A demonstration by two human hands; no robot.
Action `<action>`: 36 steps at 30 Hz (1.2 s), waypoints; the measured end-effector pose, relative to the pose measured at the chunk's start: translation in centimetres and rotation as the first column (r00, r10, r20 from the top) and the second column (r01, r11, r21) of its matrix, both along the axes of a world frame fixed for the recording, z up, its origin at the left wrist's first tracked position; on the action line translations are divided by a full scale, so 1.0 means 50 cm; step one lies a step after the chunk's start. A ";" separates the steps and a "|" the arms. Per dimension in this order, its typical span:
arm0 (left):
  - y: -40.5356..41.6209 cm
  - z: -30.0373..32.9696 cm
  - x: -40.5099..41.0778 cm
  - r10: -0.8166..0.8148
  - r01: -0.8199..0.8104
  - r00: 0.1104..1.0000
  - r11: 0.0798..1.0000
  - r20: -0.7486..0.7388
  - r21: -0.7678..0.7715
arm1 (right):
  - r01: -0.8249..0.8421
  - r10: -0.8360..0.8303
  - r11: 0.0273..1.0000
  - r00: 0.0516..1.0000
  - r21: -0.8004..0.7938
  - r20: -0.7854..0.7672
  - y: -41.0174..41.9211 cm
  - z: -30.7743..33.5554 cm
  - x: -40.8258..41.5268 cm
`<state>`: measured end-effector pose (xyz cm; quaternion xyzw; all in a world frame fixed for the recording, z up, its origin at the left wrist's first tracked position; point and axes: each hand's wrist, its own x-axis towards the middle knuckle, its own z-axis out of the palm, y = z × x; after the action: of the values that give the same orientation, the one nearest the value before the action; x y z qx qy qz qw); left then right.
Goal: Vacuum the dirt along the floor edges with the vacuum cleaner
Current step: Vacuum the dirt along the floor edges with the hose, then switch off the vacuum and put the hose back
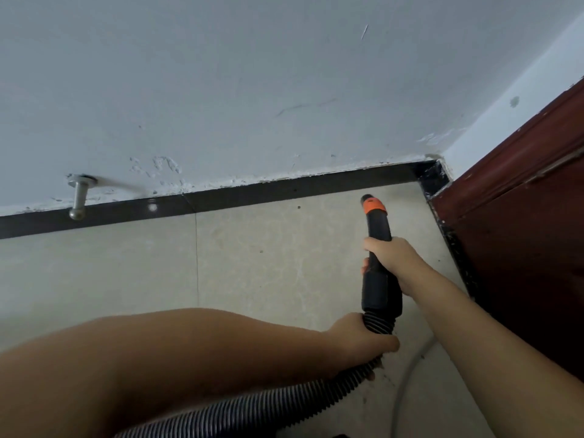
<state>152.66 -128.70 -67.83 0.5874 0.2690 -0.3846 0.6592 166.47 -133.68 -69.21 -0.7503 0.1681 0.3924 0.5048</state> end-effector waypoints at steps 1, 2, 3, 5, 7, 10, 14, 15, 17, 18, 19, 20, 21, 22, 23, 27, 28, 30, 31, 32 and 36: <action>0.003 0.024 0.000 -0.026 0.025 0.999 0.999 0.036 0.025 | 0.039 -0.039 0.999 0.999 0.021 0.024 -0.006 0.027 0.002; 0.004 0.050 -0.002 -0.040 0.037 0.997 0.998 0.062 0.043 | 0.066 -0.067 0.997 0.997 0.039 0.044 -0.010 0.057 0.003; 0.006 0.078 -0.005 -0.043 0.039 0.996 0.998 0.081 0.056 | 0.082 -0.085 0.995 0.995 0.053 0.058 -0.013 0.090 0.002; 0.012 0.144 -0.010 -0.048 0.039 0.993 0.995 0.105 0.091 | 0.104 -0.110 0.991 0.991 0.078 0.073 -0.013 0.165 -0.004; 0.022 0.215 -0.014 -0.082 0.062 0.988 0.986 0.131 0.153 | 0.136 -0.146 0.985 0.985 0.101 0.090 -0.011 0.244 -0.012; 0.040 0.334 -0.030 -0.143 0.098 0.975 0.963 0.168 0.251 | 0.189 -0.204 0.973 0.972 0.132 0.113 -0.004 0.370 -0.033; 0.059 0.517 -0.081 -0.146 0.092 0.975 0.949 0.165 0.301 | 0.195 -0.219 0.968 0.965 0.161 0.145 0.014 0.554 -0.088; 0.068 0.568 -0.093 -0.148 0.090 0.975 0.946 0.168 0.310 | 0.186 -0.211 0.969 0.965 0.161 0.155 0.021 0.604 -0.103; 0.087 0.669 -0.125 -0.152 0.084 0.974 0.931 0.167 0.356 | 0.151 -0.177 0.975 0.972 0.164 0.158 0.044 0.706 -0.138; 0.098 0.716 -0.143 -0.158 0.084 0.973 0.918 0.165 0.388 | 0.135 -0.163 0.975 0.974 0.176 0.155 0.057 0.754 -0.156; 0.111 0.758 -0.156 -0.164 0.081 0.972 0.905 0.168 0.417 | 0.125 -0.156 0.973 0.976 0.193 0.154 0.073 0.801 -0.171; 0.122 0.797 -0.173 -0.159 0.067 0.972 0.896 0.175 0.440 | 0.112 -0.145 0.972 0.977 0.205 0.154 0.089 0.845 -0.187; 0.133 0.834 -0.191 -0.142 0.042 0.972 0.888 0.186 0.459 | 0.087 -0.123 0.972 0.979 0.216 0.160 0.105 0.887 -0.204; 0.146 0.869 -0.210 -0.105 -0.002 0.974 0.883 0.202 0.469 | 0.046 -0.087 0.972 0.981 0.232 0.171 0.126 0.928 -0.219; 0.159 0.902 -0.232 -0.045 -0.064 0.974 0.883 0.220 0.466 | -0.008 -0.039 0.968 0.982 0.251 0.183 0.149 0.967 -0.236; 0.206 1.008 -0.351 0.168 -0.300 0.945 0.788 0.280 0.538 | -0.294 0.219 0.910 0.939 0.293 0.264 0.259 1.100 -0.325; 0.217 1.030 -0.387 0.216 -0.349 0.932 0.750 0.290 0.562 | -0.378 0.295 0.878 0.911 0.293 0.290 0.289 1.126 -0.357; 0.237 1.069 -0.461 0.312 -0.445 0.895 0.666 0.318 0.599 | -0.521 0.425 0.798 0.843 0.302 0.331 0.347 1.172 -0.430; 0.247 1.088 -0.501 0.358 -0.488 0.872 0.620 0.332 0.615 | -0.576 0.475 0.758 0.809 0.307 0.346 0.374 1.194 -0.471; 0.259 1.106 -0.544 0.402 -0.532 0.845 0.570 0.351 0.627 | -0.620 0.515 0.718 0.778 0.315 0.358 0.402 1.214 -0.516; 0.305 1.167 -0.724 0.575 -0.698 0.686 0.346 0.446 0.628 | -0.759 0.623 0.549 0.651 0.351 0.433 0.505 1.293 -0.715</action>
<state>116.45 -113.47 -9.46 0.6795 0.5614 0.0983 0.4620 130.70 -108.44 -4.56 -0.6390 -0.3195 0.4882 0.5012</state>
